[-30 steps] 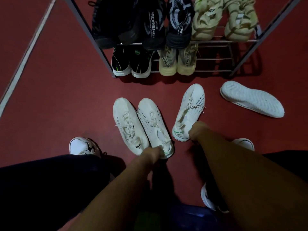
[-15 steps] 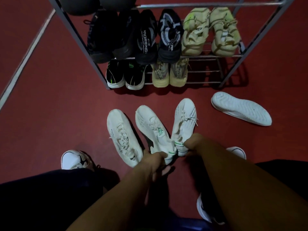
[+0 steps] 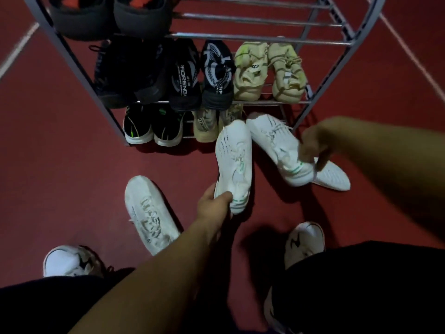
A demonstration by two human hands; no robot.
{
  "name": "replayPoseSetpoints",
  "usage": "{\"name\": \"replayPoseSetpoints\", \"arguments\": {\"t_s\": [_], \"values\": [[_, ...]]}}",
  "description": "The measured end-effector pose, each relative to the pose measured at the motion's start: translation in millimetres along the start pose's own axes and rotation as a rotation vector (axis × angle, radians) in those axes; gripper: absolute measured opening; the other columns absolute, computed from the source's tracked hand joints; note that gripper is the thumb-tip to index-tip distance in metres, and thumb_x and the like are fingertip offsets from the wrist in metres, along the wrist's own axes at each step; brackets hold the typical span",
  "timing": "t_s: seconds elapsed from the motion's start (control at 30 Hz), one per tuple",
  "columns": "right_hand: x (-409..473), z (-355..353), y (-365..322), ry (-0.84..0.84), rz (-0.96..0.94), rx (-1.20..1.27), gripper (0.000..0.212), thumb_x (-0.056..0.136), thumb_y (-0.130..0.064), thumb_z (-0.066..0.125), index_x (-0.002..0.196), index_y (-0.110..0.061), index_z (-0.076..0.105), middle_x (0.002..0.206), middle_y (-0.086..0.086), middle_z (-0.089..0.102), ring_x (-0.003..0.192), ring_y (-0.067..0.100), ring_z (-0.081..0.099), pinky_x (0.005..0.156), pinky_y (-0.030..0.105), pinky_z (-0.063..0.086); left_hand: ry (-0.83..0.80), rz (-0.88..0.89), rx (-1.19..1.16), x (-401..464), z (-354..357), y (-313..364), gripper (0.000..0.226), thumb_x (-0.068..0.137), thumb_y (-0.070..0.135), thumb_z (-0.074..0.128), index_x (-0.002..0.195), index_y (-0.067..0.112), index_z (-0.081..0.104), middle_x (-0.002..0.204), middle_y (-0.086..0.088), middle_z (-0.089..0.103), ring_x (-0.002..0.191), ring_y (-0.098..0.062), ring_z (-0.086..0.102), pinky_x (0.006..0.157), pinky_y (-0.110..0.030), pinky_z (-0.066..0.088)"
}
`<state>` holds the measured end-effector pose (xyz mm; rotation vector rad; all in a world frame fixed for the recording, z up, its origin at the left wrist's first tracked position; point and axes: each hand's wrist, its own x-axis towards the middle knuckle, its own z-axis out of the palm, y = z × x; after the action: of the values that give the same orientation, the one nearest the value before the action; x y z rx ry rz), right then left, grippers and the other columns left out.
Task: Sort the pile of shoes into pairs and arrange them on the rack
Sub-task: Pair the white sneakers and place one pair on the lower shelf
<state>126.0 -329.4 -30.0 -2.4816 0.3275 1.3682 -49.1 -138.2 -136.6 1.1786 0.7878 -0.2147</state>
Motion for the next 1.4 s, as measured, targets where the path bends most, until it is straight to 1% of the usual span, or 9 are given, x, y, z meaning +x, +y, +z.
{"name": "replayPoseSetpoints", "arguments": {"t_s": [0.17, 0.63, 0.87, 1.0, 1.13, 1.17, 1.2, 1.23, 1.4], "values": [[-1, -9, 14, 0.124, -0.088, 0.083, 0.003, 0.085, 0.005, 0.061, 0.082, 0.007, 0.06, 0.081, 0.016, 0.064, 0.064, 0.024, 0.068, 0.054, 0.028, 0.06, -0.107, -0.047, 0.022, 21, 10, 34, 0.038, 0.082, 0.005, 0.052, 0.115, 0.018, 0.067, 0.069, -0.009, 0.065, 0.039, -0.016, 0.048, 0.041, -0.019, 0.039], [89, 32, 34, 0.286, -0.296, 1.0, 0.01, 0.087, -0.002, 0.06, 0.096, -0.005, 0.057, 0.064, 0.006, 0.061, 0.042, 0.012, 0.058, 0.041, 0.026, 0.05, -0.237, -0.093, 0.028, 91, 79, 66, 0.042, 0.083, 0.005, 0.046, 0.112, 0.026, 0.066, 0.081, 0.004, 0.068, 0.059, -0.007, 0.057, 0.05, -0.021, 0.041], [143, 19, 13, 0.359, -0.152, 1.206, 0.024, 0.086, -0.014, 0.056, 0.062, -0.014, 0.054, 0.052, 0.006, 0.044, 0.038, 0.015, 0.042, 0.05, 0.023, 0.041, -0.123, -0.147, 0.085, 147, 109, 86, 0.015, 0.089, 0.007, 0.048, 0.085, 0.015, 0.061, 0.053, 0.003, 0.058, 0.042, -0.006, 0.051, 0.046, -0.019, 0.039], [169, 10, 11, 0.486, -0.028, 1.4, 0.019, 0.079, -0.02, 0.064, 0.073, -0.003, 0.057, 0.058, 0.011, 0.047, 0.042, 0.016, 0.041, 0.046, 0.025, 0.035, -0.133, -0.188, 0.009, 166, 131, 86, 0.025, 0.091, 0.008, 0.06, 0.116, 0.008, 0.061, 0.083, -0.003, 0.066, 0.069, -0.012, 0.063, 0.057, -0.022, 0.053], [178, 13, 16, 0.658, -0.148, 1.369, 0.022, 0.081, -0.022, 0.069, 0.076, -0.003, 0.057, 0.065, 0.01, 0.053, 0.048, 0.016, 0.046, 0.046, 0.027, 0.04, -0.05, -0.274, -0.144, 182, 149, 80, 0.046, 0.089, 0.02, 0.066, 0.132, 0.011, 0.052, 0.126, -0.005, 0.061, 0.085, -0.016, 0.063, 0.046, -0.019, 0.053], [181, 19, 20, 0.675, -0.177, 1.367, 0.056, 0.083, -0.022, 0.07, 0.121, -0.007, 0.031, 0.074, 0.011, 0.059, 0.053, 0.016, 0.053, 0.054, 0.029, 0.048, -0.032, -0.281, -0.171, 186, 150, 77, 0.046, 0.09, 0.024, 0.065, 0.133, 0.015, 0.051, 0.126, -0.002, 0.061, 0.082, -0.013, 0.063, 0.045, -0.017, 0.052], [180, 24, 22, 0.673, -0.212, 1.352, 0.031, 0.084, -0.024, 0.07, 0.085, -0.017, 0.039, 0.086, 0.013, 0.065, 0.061, 0.016, 0.06, 0.064, 0.031, 0.053, -0.017, -0.285, -0.185, 189, 151, 74, 0.045, 0.091, 0.028, 0.065, 0.133, 0.017, 0.052, 0.124, 0.0, 0.063, 0.08, -0.012, 0.063, 0.044, -0.016, 0.051], [183, 30, 28, 0.714, -0.235, 1.316, 0.038, 0.085, -0.026, 0.069, 0.11, -0.001, 0.057, 0.099, 0.015, 0.067, 0.071, 0.017, 0.065, 0.072, 0.031, 0.055, -0.004, -0.29, -0.202, 191, 152, 70, 0.044, 0.09, 0.031, 0.065, 0.13, 0.016, 0.054, 0.118, 0.0, 0.066, 0.077, -0.011, 0.063, 0.043, -0.015, 0.05], [171, 49, 61, 0.827, -0.293, 0.285, 0.049, 0.077, -0.038, 0.063, 0.121, -0.018, 0.061, 0.118, 0.001, 0.065, 0.116, 0.026, 0.054, 0.096, 0.035, 0.042, 0.022, -0.301, -0.177, 194, 152, 62, 0.029, 0.088, 0.034, 0.066, 0.106, 0.011, 0.065, 0.094, 0.002, 0.067, 0.067, -0.008, 0.062, 0.042, -0.012, 0.049]]}}
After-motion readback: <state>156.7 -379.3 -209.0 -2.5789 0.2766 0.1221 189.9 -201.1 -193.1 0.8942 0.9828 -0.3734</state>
